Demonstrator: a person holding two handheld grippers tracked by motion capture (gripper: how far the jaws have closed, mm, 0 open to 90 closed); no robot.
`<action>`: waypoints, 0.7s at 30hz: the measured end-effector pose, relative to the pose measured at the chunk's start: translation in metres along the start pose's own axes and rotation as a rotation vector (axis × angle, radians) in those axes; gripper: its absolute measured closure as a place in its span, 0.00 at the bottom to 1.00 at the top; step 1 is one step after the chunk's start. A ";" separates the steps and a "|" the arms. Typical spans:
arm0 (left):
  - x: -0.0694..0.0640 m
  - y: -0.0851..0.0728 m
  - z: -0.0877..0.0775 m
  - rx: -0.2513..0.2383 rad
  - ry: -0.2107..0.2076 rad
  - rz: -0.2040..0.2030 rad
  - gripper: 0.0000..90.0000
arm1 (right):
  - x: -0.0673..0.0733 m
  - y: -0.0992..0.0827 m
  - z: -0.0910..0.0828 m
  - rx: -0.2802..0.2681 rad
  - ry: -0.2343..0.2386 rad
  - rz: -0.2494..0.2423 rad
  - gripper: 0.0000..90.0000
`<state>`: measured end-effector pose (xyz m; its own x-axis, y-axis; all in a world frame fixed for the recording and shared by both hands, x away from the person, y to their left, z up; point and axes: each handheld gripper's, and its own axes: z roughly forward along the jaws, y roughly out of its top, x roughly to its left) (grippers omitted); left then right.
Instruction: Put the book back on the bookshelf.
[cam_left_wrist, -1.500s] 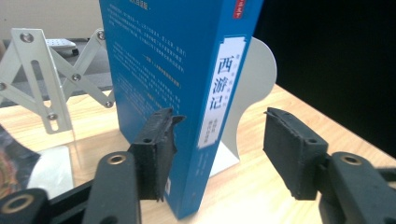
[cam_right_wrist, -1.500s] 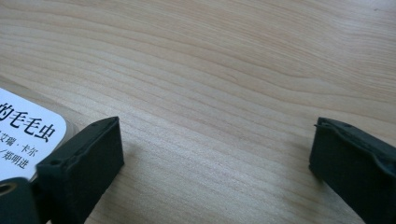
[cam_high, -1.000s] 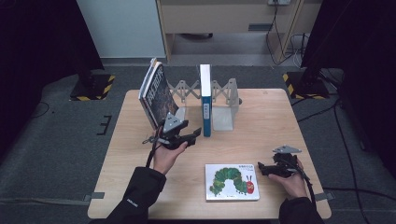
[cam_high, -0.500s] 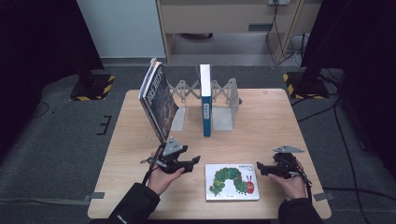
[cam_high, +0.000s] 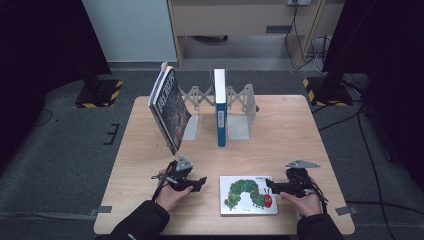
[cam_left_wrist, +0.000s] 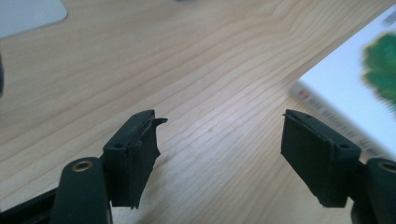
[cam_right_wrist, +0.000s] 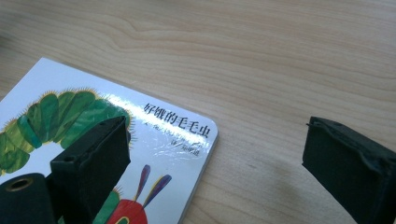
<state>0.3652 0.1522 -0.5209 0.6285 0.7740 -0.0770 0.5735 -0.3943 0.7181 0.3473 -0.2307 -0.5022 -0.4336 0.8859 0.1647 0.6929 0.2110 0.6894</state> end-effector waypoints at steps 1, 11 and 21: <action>0.001 -0.001 0.002 0.008 0.005 0.000 0.29 | 0.000 -0.001 0.001 0.002 -0.002 -0.001 0.09; -0.002 -0.007 0.010 0.004 0.023 0.037 0.22 | 0.006 -0.003 0.006 0.037 0.022 0.009 0.17; -0.006 -0.009 0.013 0.011 0.022 0.082 0.08 | 0.011 -0.008 0.010 0.071 0.056 0.008 0.27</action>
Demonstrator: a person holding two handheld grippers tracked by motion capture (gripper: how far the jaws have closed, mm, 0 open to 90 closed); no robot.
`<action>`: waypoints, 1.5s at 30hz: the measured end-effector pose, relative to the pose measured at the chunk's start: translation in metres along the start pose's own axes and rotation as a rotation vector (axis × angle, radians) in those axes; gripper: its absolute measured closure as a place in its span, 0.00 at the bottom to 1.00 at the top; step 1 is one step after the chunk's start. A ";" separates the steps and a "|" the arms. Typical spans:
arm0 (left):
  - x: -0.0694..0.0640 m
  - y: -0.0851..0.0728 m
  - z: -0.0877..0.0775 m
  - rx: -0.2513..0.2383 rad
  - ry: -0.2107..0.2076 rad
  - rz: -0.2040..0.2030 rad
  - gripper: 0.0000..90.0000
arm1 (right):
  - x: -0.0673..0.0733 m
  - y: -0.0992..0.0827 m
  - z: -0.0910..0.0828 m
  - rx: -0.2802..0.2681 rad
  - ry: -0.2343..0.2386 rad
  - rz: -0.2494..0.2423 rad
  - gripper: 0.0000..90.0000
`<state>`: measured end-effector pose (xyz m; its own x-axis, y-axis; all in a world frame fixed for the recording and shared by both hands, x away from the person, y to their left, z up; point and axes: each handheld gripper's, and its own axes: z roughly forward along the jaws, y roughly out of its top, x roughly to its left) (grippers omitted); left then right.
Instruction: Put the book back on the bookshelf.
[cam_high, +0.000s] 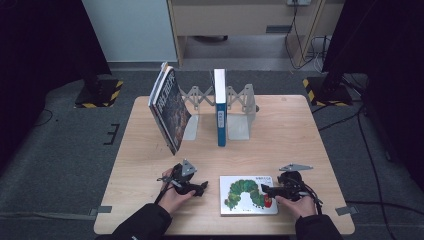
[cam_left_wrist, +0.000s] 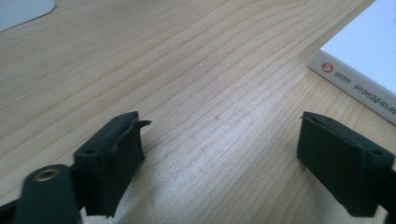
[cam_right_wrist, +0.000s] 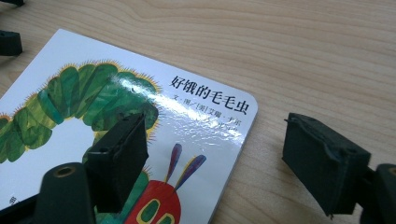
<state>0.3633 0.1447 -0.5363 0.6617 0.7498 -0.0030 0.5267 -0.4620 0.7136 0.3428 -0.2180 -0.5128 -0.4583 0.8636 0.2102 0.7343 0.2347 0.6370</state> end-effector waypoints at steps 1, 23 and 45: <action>0.000 0.000 0.001 0.009 -0.006 0.002 0.04 | 0.000 0.000 0.001 0.006 -0.001 -0.006 0.27; 0.000 0.001 0.003 0.023 -0.014 0.003 0.00 | 0.002 -0.001 0.000 0.013 0.079 0.060 0.36; -0.013 0.012 -0.013 -0.007 -0.094 -0.089 0.17 | -0.003 0.006 -0.011 -0.083 0.132 0.094 0.37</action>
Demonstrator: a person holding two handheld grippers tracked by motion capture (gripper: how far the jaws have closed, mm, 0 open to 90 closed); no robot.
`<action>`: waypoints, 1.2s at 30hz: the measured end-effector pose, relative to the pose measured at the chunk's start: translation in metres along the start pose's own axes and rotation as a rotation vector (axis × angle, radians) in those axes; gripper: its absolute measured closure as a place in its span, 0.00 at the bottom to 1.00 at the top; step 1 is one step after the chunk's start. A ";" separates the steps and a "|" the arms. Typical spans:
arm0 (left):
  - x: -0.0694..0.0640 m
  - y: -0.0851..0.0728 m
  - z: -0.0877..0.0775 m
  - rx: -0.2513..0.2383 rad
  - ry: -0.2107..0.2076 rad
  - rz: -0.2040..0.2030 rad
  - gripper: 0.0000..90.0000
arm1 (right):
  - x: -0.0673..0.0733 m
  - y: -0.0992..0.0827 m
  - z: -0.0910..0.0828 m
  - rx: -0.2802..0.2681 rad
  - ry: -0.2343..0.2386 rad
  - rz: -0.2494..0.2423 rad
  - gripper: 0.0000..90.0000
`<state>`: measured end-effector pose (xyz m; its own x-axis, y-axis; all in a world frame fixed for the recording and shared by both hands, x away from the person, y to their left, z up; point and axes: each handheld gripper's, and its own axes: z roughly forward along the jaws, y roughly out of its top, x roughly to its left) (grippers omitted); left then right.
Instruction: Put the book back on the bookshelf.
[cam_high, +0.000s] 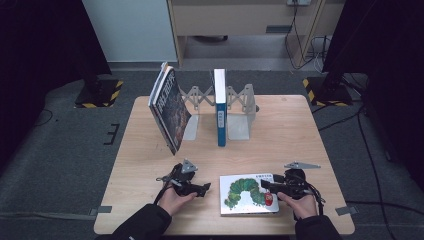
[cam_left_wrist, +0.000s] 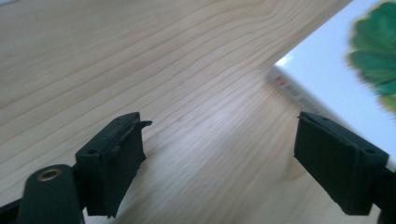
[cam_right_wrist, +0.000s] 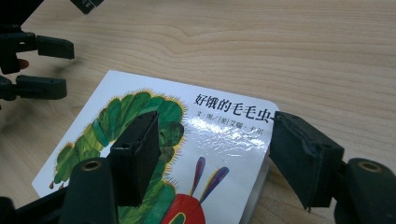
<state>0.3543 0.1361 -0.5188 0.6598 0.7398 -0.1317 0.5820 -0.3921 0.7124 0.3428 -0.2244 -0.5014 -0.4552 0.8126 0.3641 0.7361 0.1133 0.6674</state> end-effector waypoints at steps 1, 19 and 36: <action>-0.004 0.001 0.000 -0.010 -0.021 0.003 0.17 | 0.000 0.000 0.000 -0.007 0.003 0.006 0.37; -0.038 -0.001 0.021 0.002 -0.182 -0.019 0.24 | 0.003 0.003 0.004 -0.036 0.021 -0.001 0.37; -0.041 -0.001 0.028 -0.033 -0.176 0.034 0.25 | 0.001 0.008 0.016 -0.025 0.008 -0.023 0.47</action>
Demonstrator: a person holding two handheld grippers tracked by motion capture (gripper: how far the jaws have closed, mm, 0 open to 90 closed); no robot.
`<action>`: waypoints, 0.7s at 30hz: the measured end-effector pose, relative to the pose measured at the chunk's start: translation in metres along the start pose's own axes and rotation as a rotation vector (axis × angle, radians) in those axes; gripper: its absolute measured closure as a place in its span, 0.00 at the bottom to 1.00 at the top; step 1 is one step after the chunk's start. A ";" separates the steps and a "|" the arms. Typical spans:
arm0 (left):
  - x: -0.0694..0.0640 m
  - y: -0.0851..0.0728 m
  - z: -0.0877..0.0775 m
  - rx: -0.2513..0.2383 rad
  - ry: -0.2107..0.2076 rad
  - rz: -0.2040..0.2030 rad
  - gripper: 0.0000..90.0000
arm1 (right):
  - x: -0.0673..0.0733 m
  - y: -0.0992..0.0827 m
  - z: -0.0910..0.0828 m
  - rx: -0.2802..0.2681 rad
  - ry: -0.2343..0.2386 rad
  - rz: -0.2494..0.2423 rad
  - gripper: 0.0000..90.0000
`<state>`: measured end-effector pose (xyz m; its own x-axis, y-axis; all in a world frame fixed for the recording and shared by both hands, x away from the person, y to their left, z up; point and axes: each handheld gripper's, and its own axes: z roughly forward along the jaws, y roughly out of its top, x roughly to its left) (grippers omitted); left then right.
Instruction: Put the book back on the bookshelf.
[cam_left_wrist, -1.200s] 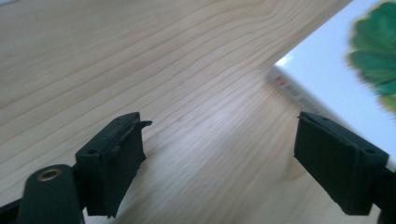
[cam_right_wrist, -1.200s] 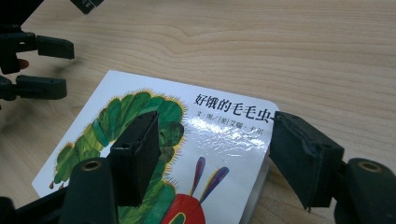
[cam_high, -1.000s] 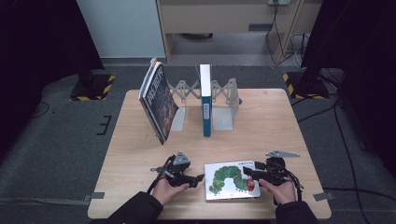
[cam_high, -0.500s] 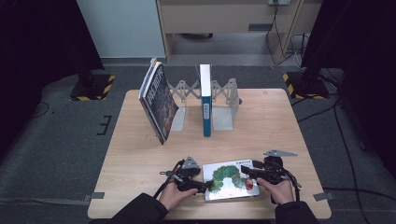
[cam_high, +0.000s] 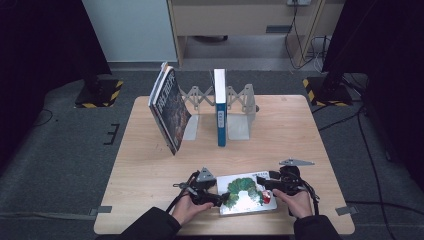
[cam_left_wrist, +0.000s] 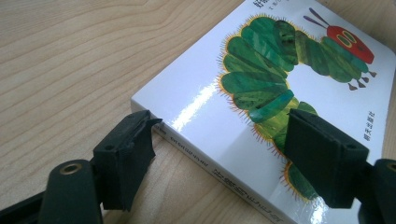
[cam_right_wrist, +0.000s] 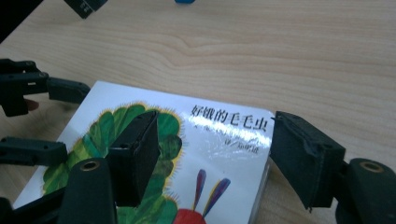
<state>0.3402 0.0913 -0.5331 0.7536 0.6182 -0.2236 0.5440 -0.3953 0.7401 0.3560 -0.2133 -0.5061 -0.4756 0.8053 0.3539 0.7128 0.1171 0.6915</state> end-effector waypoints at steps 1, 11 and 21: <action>0.000 0.000 0.000 0.000 0.000 0.000 0.26 | -0.001 0.001 0.001 -0.027 0.099 0.039 0.51; 0.000 0.000 0.003 -0.019 0.005 -0.009 0.27 | 0.009 0.003 0.013 0.007 0.016 -0.037 0.36; -0.001 -0.002 -0.005 0.006 0.023 -0.023 0.25 | -0.002 -0.009 0.004 0.061 -0.040 -0.002 0.33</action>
<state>0.3371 0.0950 -0.5312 0.7320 0.6427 -0.2260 0.5637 -0.3851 0.7308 0.3529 -0.2138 -0.5159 -0.4571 0.8273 0.3266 0.7424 0.1526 0.6524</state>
